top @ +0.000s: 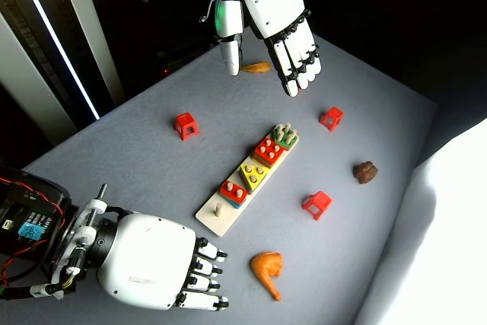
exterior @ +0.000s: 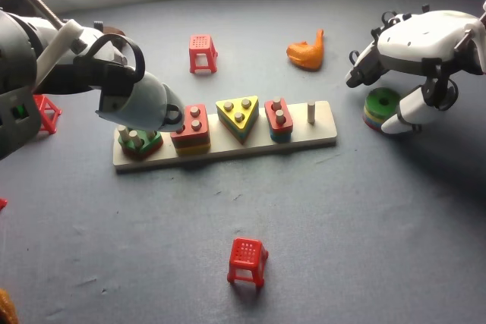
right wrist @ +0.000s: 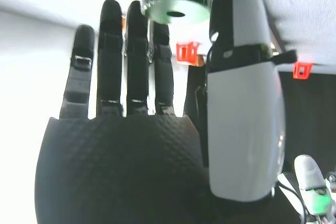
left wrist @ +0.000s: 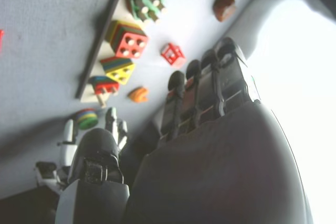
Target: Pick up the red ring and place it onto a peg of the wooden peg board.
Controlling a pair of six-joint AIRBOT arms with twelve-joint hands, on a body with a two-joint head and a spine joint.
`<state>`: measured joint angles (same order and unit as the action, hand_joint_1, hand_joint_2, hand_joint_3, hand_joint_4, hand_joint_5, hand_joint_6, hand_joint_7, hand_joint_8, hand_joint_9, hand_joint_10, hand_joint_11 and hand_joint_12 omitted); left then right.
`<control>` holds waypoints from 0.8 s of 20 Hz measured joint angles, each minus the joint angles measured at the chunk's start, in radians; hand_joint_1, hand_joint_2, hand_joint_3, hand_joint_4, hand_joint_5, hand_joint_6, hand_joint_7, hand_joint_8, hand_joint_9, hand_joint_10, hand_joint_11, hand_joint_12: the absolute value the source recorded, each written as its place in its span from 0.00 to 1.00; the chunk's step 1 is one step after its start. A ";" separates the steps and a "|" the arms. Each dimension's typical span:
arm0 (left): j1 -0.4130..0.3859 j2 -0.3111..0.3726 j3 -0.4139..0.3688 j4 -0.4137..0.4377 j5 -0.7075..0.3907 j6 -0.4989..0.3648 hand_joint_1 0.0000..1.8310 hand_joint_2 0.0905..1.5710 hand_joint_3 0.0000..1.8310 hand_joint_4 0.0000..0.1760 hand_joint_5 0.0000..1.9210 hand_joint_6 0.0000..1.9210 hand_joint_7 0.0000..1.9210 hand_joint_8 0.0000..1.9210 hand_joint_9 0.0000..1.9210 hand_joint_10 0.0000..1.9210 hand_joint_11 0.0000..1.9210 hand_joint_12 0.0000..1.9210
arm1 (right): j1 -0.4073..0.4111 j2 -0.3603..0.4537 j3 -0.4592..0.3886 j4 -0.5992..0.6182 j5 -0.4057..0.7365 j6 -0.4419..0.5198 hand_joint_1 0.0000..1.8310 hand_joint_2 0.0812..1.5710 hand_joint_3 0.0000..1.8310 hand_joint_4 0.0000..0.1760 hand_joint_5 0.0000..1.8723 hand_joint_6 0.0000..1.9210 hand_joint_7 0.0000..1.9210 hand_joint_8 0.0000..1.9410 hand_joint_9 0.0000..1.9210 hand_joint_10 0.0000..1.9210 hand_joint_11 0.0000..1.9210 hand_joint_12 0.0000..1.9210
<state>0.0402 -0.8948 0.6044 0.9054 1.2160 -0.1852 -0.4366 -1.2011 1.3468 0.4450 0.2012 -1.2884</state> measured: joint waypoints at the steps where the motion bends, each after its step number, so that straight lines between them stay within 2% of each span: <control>1: 0.000 0.000 0.000 0.000 0.000 0.000 0.00 0.82 0.00 0.00 0.05 0.00 0.03 0.00 0.02 0.00 0.02 0.01 | 0.000 0.000 0.000 0.000 0.000 0.000 0.65 0.59 0.00 0.00 0.38 0.01 0.43 0.01 0.41 0.02 0.00 0.48; 4: 0.000 0.000 0.000 0.000 0.001 0.000 0.00 0.82 0.00 0.00 0.04 0.01 0.02 0.01 0.00 0.00 0.01 0.00 | 0.000 0.000 0.000 0.000 -0.001 0.000 0.70 0.59 0.00 0.00 0.47 0.02 0.52 0.01 0.49 0.03 0.00 0.54; 5: 0.000 0.000 0.000 0.000 0.000 0.000 0.00 0.82 0.00 0.00 0.06 0.01 0.03 0.01 0.02 0.01 0.02 0.01 | 0.000 0.000 0.000 0.000 -0.001 0.000 0.74 0.63 0.00 0.00 0.51 0.01 0.58 0.29 0.52 0.03 0.00 0.55; 6: 0.000 0.000 0.000 0.000 0.000 0.000 0.00 0.83 0.00 0.00 0.05 0.01 0.02 0.01 0.01 0.00 0.01 0.01 | 0.000 0.001 0.000 0.000 -0.001 0.000 0.70 0.66 0.00 0.00 0.48 0.46 0.62 0.31 0.54 0.03 0.00 0.58; 7: 0.000 0.000 0.000 0.000 0.000 0.000 0.00 0.83 0.00 0.00 0.06 0.01 0.03 0.01 0.02 0.00 0.02 0.01 | 0.000 0.003 0.000 0.000 -0.001 0.000 0.69 0.67 0.00 0.00 0.48 0.55 0.62 0.34 0.57 0.04 0.01 0.62; 8: 0.000 0.000 0.000 0.000 0.000 0.000 0.00 0.82 0.00 0.00 0.06 0.01 0.04 0.01 0.02 0.01 0.02 0.01 | 0.000 0.003 0.000 0.001 -0.001 0.000 0.74 0.68 0.00 0.00 0.49 0.54 0.63 0.29 0.48 0.50 0.02 0.65; 9: 0.000 0.000 0.000 0.001 0.000 0.000 0.00 0.82 0.00 0.00 0.06 0.01 0.04 0.01 0.02 0.01 0.02 0.01 | 0.000 0.004 0.000 0.000 0.000 0.000 0.74 0.68 0.00 0.00 0.49 0.54 0.63 0.29 0.48 0.50 0.02 0.65; 10: 0.000 0.000 0.000 0.001 -0.001 0.000 0.00 0.82 0.00 0.00 0.04 0.00 0.02 0.00 0.01 0.00 0.00 0.01 | 0.000 0.005 0.000 0.000 -0.001 0.000 0.76 0.66 0.00 0.00 0.54 0.50 0.62 0.33 0.48 0.56 0.04 0.64; 12: 0.000 0.000 0.000 0.001 0.001 0.000 0.00 0.82 0.00 0.00 0.04 0.00 0.02 0.00 0.00 0.00 0.00 0.01 | 0.000 0.005 0.000 0.000 -0.001 0.000 0.76 0.66 0.00 0.00 0.54 0.50 0.62 0.34 0.48 0.55 0.04 0.63; 13: 0.000 0.000 0.000 0.002 0.000 0.000 0.00 0.83 0.00 0.00 0.05 0.00 0.02 0.00 0.01 0.00 0.01 0.01 | 0.002 0.005 0.000 0.000 -0.003 0.000 0.76 0.65 0.00 0.00 0.55 0.46 0.64 0.32 0.50 0.54 0.05 0.63; 16: 0.000 0.000 0.000 0.003 0.000 0.000 0.00 0.83 0.00 0.00 0.04 0.00 0.02 0.00 0.00 0.00 0.00 0.01 | 0.043 0.007 -0.003 0.000 -0.027 0.001 0.76 0.65 0.00 0.00 0.55 0.46 0.64 0.30 0.51 0.54 0.04 0.63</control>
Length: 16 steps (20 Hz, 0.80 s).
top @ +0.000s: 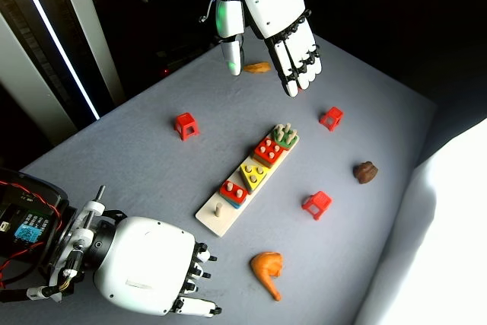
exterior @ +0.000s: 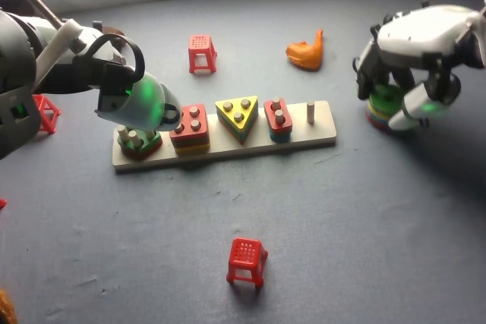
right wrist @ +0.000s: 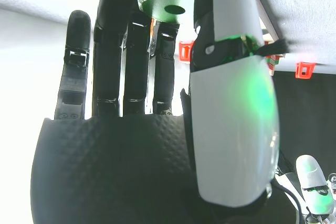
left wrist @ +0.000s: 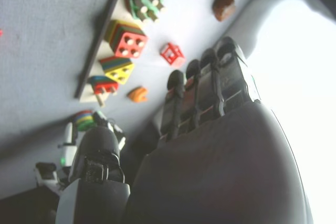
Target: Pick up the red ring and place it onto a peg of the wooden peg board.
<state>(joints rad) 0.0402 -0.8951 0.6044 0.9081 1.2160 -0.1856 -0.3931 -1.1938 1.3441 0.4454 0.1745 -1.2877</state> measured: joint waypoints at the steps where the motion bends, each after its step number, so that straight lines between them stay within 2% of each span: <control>1: 0.000 0.000 0.000 0.000 -0.001 0.000 0.00 0.83 0.00 0.00 0.04 0.00 0.02 0.00 0.00 0.00 0.00 0.01 | 0.026 0.007 -0.011 0.000 0.000 0.000 0.76 0.65 0.00 0.00 0.55 0.47 0.63 0.31 0.50 0.54 0.02 0.63; 3: 0.000 0.000 0.000 0.001 0.000 0.000 0.00 0.83 0.00 0.00 0.04 0.00 0.02 0.00 0.00 0.00 0.00 0.00 | 0.077 0.020 -0.041 0.000 0.007 0.001 0.76 0.65 0.00 0.00 0.56 0.46 0.63 0.31 0.50 0.55 0.02 0.63; 5: 0.000 0.000 0.000 0.001 0.000 0.000 0.00 0.83 0.00 0.00 0.04 0.00 0.02 0.00 0.00 0.00 0.00 0.00 | 0.123 0.028 -0.085 0.000 0.011 0.004 0.76 0.65 0.00 0.00 0.56 0.45 0.64 0.29 0.51 0.53 0.08 0.64; 7: 0.000 0.000 0.000 0.001 -0.001 -0.001 0.00 0.83 0.00 0.00 0.04 0.00 0.01 0.00 0.00 0.00 0.00 0.00 | 0.170 0.029 -0.123 0.000 -0.025 0.005 0.76 0.65 0.00 0.00 0.56 0.45 0.65 0.29 0.51 0.53 0.07 0.63; 8: 0.000 0.000 0.000 0.001 0.000 -0.002 0.00 0.83 0.00 0.00 0.05 0.01 0.03 0.01 0.01 0.00 0.01 0.00 | 0.179 0.027 -0.139 -0.001 -0.031 0.005 0.76 0.65 0.00 0.00 0.55 0.46 0.66 0.28 0.51 0.52 0.02 0.61; 10: 0.000 0.000 0.002 0.001 0.001 -0.001 0.00 0.83 0.00 0.00 0.04 0.00 0.02 0.00 0.00 0.00 0.01 0.00 | 0.179 0.020 -0.153 0.000 -0.039 0.006 0.76 0.65 0.00 0.00 0.54 0.47 0.64 0.32 0.50 0.53 0.00 0.58; 16: 0.000 0.000 0.004 0.004 0.000 -0.002 0.00 0.84 0.00 0.00 0.05 0.00 0.02 0.00 0.00 0.00 0.00 0.00 | 0.134 0.018 -0.149 -0.001 -0.048 -0.028 0.76 0.65 0.00 0.00 0.54 0.46 0.66 0.27 0.52 0.53 0.01 0.61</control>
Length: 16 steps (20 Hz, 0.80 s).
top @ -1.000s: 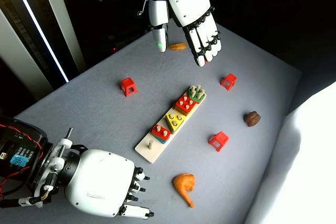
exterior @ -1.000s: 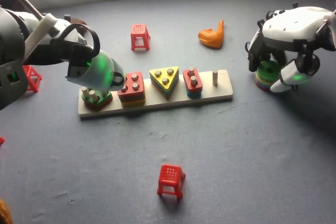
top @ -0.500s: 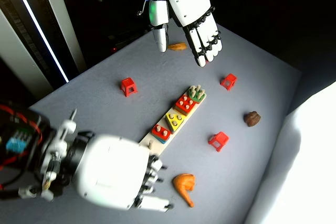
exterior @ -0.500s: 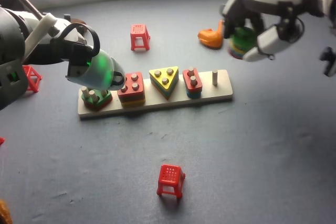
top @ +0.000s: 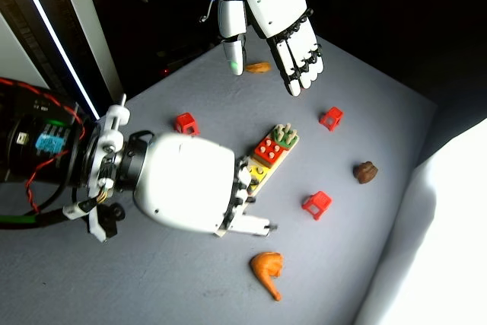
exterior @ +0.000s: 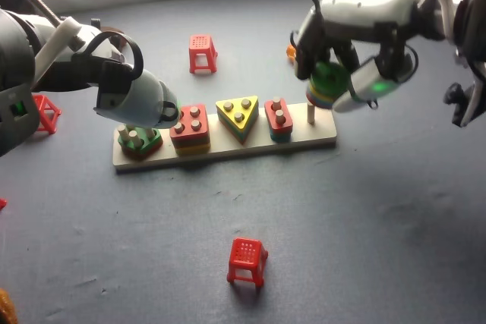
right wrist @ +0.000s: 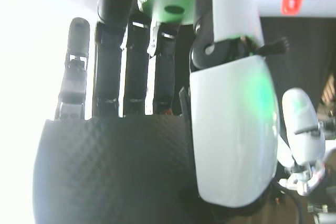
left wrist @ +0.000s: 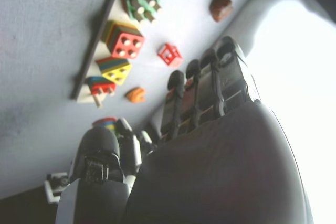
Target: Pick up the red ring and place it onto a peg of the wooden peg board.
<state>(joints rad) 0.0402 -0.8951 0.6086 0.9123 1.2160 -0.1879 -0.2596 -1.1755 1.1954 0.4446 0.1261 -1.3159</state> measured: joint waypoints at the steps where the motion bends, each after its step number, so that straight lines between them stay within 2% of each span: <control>1: 0.000 0.000 0.000 0.000 0.000 0.000 0.00 0.83 0.00 0.00 0.06 0.01 0.03 0.01 0.01 0.01 0.01 0.01 | -0.007 -0.001 0.000 0.000 0.000 -0.007 0.76 0.65 0.00 0.00 0.55 0.45 0.66 0.27 0.51 0.52 0.00 0.60; 4: 0.000 0.000 0.000 0.000 0.001 0.000 0.00 0.83 0.00 0.00 0.05 0.00 0.02 0.00 0.01 0.00 0.01 0.01 | -0.022 -0.011 0.002 0.000 0.010 -0.017 0.76 0.65 0.00 0.00 0.54 0.47 0.67 0.26 0.52 0.51 0.00 0.56; 9: 0.000 0.000 0.000 0.000 0.000 0.000 0.00 0.83 0.00 0.00 0.04 0.00 0.02 0.00 0.00 0.00 0.00 0.01 | -0.032 -0.031 0.011 0.001 0.051 -0.023 0.76 0.64 0.00 0.00 0.56 0.45 0.66 0.26 0.52 0.50 0.01 0.59; 11: 0.000 0.000 0.000 0.000 0.000 0.000 0.00 0.83 0.00 0.00 0.06 0.01 0.03 0.01 0.02 0.01 0.01 0.02 | -0.032 -0.041 0.017 0.002 0.063 -0.042 0.76 0.65 0.00 0.00 0.55 0.45 0.66 0.29 0.52 0.50 0.00 0.57; 14: 0.000 0.000 0.000 0.000 0.000 0.000 0.00 0.83 0.00 0.00 0.06 0.00 0.03 0.00 0.02 0.01 0.01 0.02 | -0.045 -0.055 0.019 0.004 0.070 -0.048 0.76 0.65 0.00 0.00 0.55 0.45 0.67 0.27 0.52 0.52 0.00 0.55; 15: 0.000 0.000 0.000 0.000 0.000 0.000 0.00 0.83 0.00 0.00 0.07 0.00 0.04 0.00 0.03 0.00 0.00 0.07 | -0.047 -0.058 0.021 0.004 0.071 -0.047 0.76 0.65 0.00 0.00 0.55 0.45 0.66 0.28 0.51 0.52 0.00 0.54; 16: 0.000 0.000 0.000 0.000 0.001 0.000 0.00 0.83 0.00 0.00 0.06 0.00 0.04 0.00 0.02 0.00 0.00 0.06 | -0.049 -0.062 0.028 0.004 0.078 -0.048 0.76 0.65 0.00 0.00 0.55 0.46 0.66 0.29 0.51 0.52 0.00 0.55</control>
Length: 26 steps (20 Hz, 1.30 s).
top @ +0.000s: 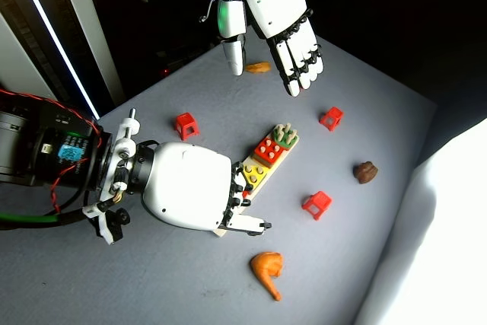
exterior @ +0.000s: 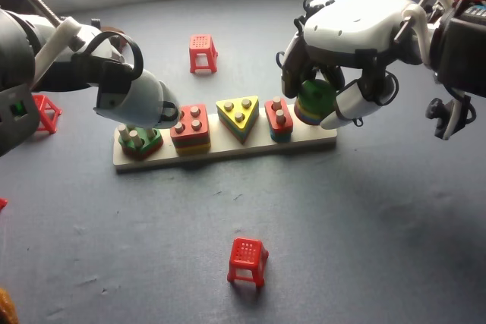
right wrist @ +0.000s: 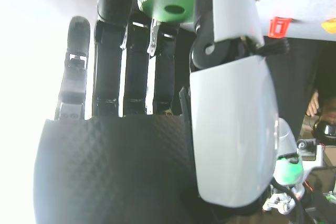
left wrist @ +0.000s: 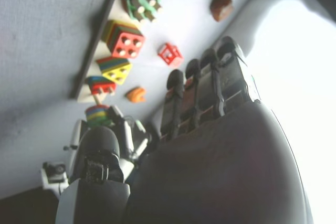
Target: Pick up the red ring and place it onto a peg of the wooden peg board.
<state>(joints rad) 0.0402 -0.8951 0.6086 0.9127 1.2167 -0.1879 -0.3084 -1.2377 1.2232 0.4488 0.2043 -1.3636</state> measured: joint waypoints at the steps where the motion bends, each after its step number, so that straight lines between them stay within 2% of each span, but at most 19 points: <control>1: 0.000 0.000 0.000 0.000 -0.002 0.000 0.00 0.83 0.00 0.00 0.06 0.00 0.03 0.00 0.02 0.00 0.00 0.04 | 0.000 -0.005 0.006 0.000 0.005 0.000 0.76 0.65 0.00 0.00 0.54 0.47 0.66 0.29 0.50 0.53 0.00 0.54; 3: 0.000 0.000 0.000 0.000 0.000 0.000 0.00 0.83 0.00 0.00 0.07 0.00 0.05 0.00 0.03 0.00 0.00 0.08 | 0.000 -0.010 0.017 0.000 0.007 0.000 0.76 0.65 0.00 0.00 0.53 0.48 0.65 0.31 0.51 0.52 0.00 0.57; 4: 0.000 0.000 0.000 0.000 0.000 0.000 0.00 0.83 0.00 0.00 0.05 0.00 0.03 0.00 0.01 0.00 0.00 0.03 | -0.002 -0.011 0.023 0.003 0.011 0.001 0.76 0.65 0.00 0.00 0.53 0.48 0.65 0.31 0.51 0.53 0.00 0.56; 6: 0.000 0.000 0.000 0.000 -0.001 0.000 0.00 0.83 0.00 0.00 0.04 0.00 0.03 0.00 0.01 0.00 0.00 0.01 | -0.002 -0.015 0.024 0.003 0.015 0.001 0.76 0.65 0.00 0.00 0.53 0.48 0.65 0.31 0.51 0.53 0.00 0.56; 10: 0.000 0.000 0.000 0.000 -0.001 0.000 0.00 0.82 0.00 0.00 0.06 0.01 0.04 0.00 0.02 0.00 0.01 0.02 | -0.013 -0.027 0.033 0.003 0.021 0.001 0.76 0.64 0.00 0.00 0.55 0.45 0.67 0.28 0.52 0.51 0.00 0.57; 11: 0.000 0.000 0.000 0.000 -0.001 0.000 0.00 0.83 0.00 0.00 0.08 0.00 0.05 0.00 0.03 0.00 0.00 0.10 | -0.015 -0.030 0.037 0.003 0.022 0.001 0.76 0.65 0.00 0.00 0.55 0.46 0.65 0.30 0.51 0.53 0.00 0.58; 14: 0.000 0.000 0.000 0.000 -0.001 0.000 0.00 0.82 0.00 0.00 0.08 0.00 0.05 0.00 0.04 0.00 0.00 0.12 | -0.015 -0.040 0.047 0.003 0.023 0.001 0.76 0.65 0.00 0.00 0.54 0.46 0.65 0.29 0.51 0.53 0.00 0.61; 17: 0.000 0.000 0.000 0.003 -0.001 0.000 0.00 0.82 0.00 0.00 0.06 0.00 0.03 0.00 0.02 0.00 0.00 0.06 | -0.030 -0.056 0.055 0.003 0.026 0.000 0.76 0.66 0.00 0.00 0.54 0.48 0.64 0.32 0.50 0.54 0.00 0.57; 20: 0.000 0.000 0.000 0.008 -0.001 0.000 0.00 0.83 0.00 0.00 0.07 0.00 0.05 0.00 0.03 0.00 0.00 0.07 | -0.034 -0.066 0.065 0.003 0.027 0.000 0.76 0.66 0.00 0.00 0.54 0.49 0.63 0.33 0.49 0.54 0.00 0.55; 21: 0.000 0.000 0.000 0.008 -0.001 0.000 0.00 0.82 0.00 0.00 0.06 0.00 0.05 0.00 0.03 0.00 0.00 0.07 | -0.039 -0.073 0.074 0.003 0.031 0.000 0.70 0.67 0.00 0.00 0.52 0.51 0.62 0.36 0.47 0.36 0.00 0.52; 22: 0.000 0.000 0.000 0.008 -0.002 0.000 0.00 0.82 0.00 0.00 0.06 0.00 0.04 0.00 0.02 0.00 0.00 0.06 | -0.041 -0.077 0.079 0.003 0.031 0.003 0.69 0.68 0.00 0.00 0.48 0.56 0.61 0.36 0.47 0.25 0.00 0.55; 23: 0.000 0.000 0.000 0.008 -0.001 0.000 0.00 0.82 0.00 0.00 0.06 0.00 0.04 0.00 0.02 0.00 0.00 0.07 | -0.045 -0.080 0.083 0.003 0.033 0.007 0.65 0.62 0.00 0.00 0.38 0.27 0.48 0.16 0.42 0.15 0.00 0.50; 24: 0.000 0.000 0.000 0.008 0.000 0.000 0.00 0.82 0.00 0.00 0.07 0.00 0.04 0.00 0.03 0.00 0.00 0.08 | -0.046 -0.081 0.090 0.003 0.032 0.013 0.62 0.61 0.00 0.00 0.35 0.11 0.41 0.05 0.37 0.08 0.00 0.47; 25: 0.000 0.000 0.000 0.008 0.000 0.000 0.00 0.82 0.00 0.00 0.07 0.00 0.04 0.00 0.03 0.00 0.00 0.08 | -0.049 -0.085 0.096 0.004 0.032 0.016 0.61 0.60 0.00 0.00 0.34 0.04 0.39 0.01 0.35 0.04 0.00 0.46; 26: 0.000 0.000 0.000 0.008 -0.002 0.000 0.00 0.82 0.00 0.00 0.07 0.00 0.04 0.00 0.03 0.00 0.00 0.10 | -0.056 -0.088 0.102 0.004 0.036 0.023 0.61 0.60 0.00 0.00 0.34 0.02 0.38 0.00 0.35 0.02 0.00 0.45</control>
<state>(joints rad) 0.0402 -0.8955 0.6086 0.9207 1.2152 -0.1879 -0.3645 -1.3254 1.3254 0.4526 0.2405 -1.3403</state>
